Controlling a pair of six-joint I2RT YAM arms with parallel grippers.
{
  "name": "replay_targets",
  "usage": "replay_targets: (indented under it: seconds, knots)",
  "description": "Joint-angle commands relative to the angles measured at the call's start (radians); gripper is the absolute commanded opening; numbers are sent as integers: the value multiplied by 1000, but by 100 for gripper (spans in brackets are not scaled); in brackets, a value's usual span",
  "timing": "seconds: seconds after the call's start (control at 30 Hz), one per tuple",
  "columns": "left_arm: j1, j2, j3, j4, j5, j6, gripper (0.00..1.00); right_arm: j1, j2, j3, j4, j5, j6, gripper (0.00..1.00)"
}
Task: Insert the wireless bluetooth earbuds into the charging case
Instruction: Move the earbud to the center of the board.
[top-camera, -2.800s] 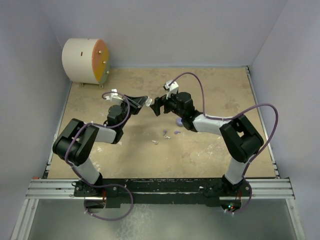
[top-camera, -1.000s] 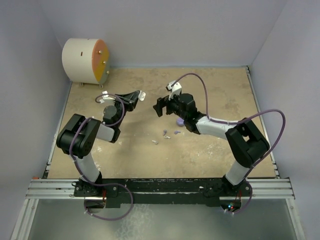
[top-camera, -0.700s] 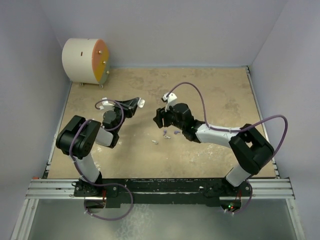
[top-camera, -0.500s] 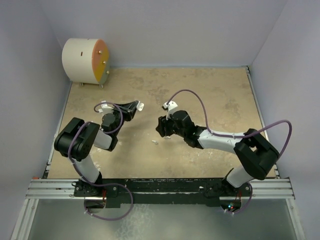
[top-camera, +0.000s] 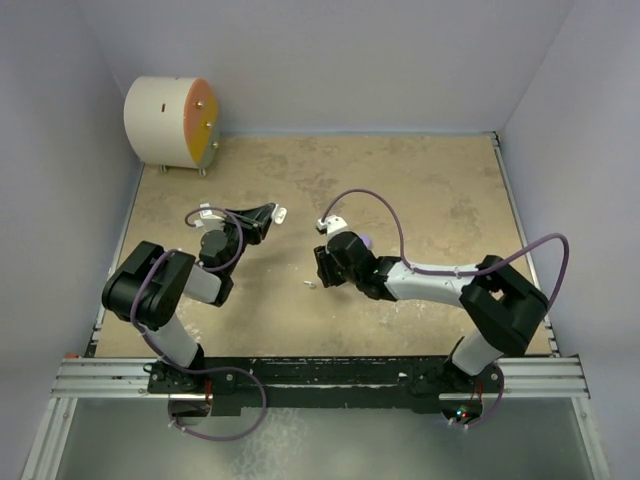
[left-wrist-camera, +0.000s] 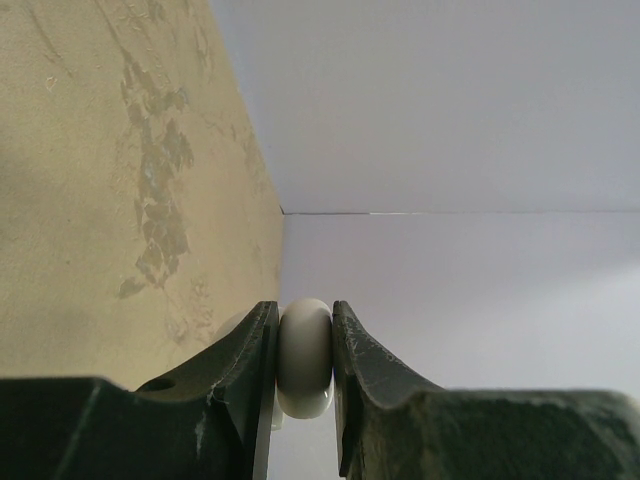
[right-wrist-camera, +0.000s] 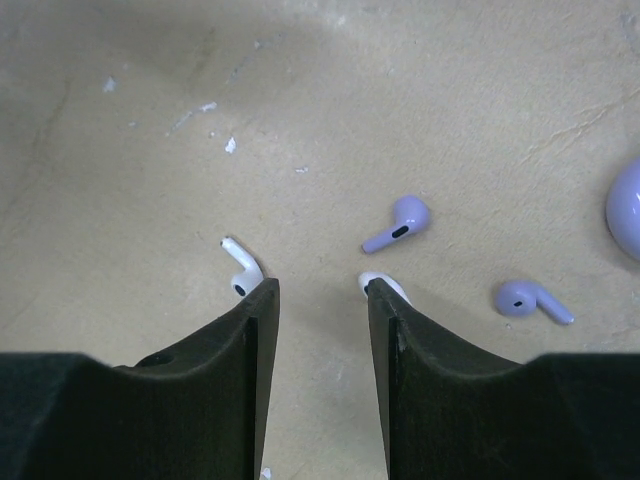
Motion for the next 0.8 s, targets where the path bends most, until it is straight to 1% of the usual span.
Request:
replay_targets:
  seconds: [0.0, 0.27, 0.67, 0.77]
  knots:
    - [-1, -41, -5, 45, 11, -10, 0, 27, 9, 58, -89, 111, 27, 43]
    - [0, -34, -3, 44, 16, -10, 0, 42, 29, 73, -133, 164, 33, 43]
    - [1, -20, -1, 48, 19, -12, 0, 43, 87, 88, -150, 218, 32, 43]
    - [0, -17, -3, 53, 18, -13, 0, 43, 80, 93, -154, 223, 29, 43]
